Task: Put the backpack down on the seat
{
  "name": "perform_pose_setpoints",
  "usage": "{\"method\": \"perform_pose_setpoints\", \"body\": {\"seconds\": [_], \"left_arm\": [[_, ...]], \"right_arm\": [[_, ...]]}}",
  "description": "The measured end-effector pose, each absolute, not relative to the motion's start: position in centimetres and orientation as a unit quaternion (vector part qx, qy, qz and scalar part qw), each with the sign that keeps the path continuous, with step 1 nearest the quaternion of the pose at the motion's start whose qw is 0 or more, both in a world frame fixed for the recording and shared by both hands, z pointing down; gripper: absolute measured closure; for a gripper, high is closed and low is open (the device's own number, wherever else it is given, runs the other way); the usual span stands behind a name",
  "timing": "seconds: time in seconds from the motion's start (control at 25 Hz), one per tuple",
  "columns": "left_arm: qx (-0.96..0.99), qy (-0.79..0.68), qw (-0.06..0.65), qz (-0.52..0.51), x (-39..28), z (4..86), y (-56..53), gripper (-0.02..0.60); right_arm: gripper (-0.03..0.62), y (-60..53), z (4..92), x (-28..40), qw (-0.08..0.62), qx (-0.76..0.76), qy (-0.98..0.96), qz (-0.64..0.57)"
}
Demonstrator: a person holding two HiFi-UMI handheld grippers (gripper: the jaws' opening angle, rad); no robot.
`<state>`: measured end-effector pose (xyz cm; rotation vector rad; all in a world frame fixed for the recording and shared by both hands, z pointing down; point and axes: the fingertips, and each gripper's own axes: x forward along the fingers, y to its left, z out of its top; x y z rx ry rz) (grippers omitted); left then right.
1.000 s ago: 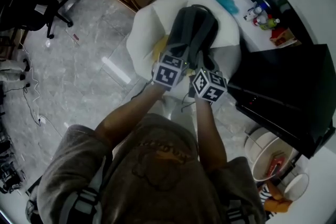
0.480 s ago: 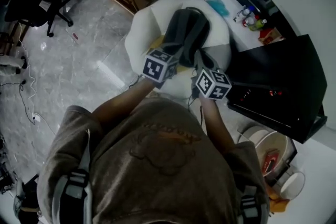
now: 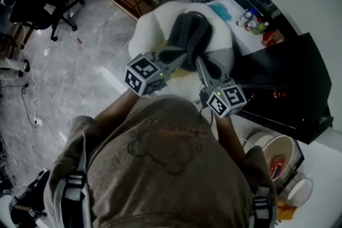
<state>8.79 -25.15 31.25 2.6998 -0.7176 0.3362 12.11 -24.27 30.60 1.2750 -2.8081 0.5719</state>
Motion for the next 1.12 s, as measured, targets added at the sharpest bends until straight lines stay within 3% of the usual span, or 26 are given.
{"method": "perform_pose_setpoints", "body": {"seconds": [0.32,1.12], "left_arm": [[0.969,-0.214,0.096,0.075,8.4,26.8,-23.4,0.581],[0.964,-0.234,0.113,0.049,8.7,26.1,-23.2,0.581]], "right_arm": [[0.591,-23.1,26.4,12.9,-0.034,0.390,-0.909,0.144],[0.592,-22.5,26.6,12.2,-0.034,0.389,-0.909,0.147]]}}
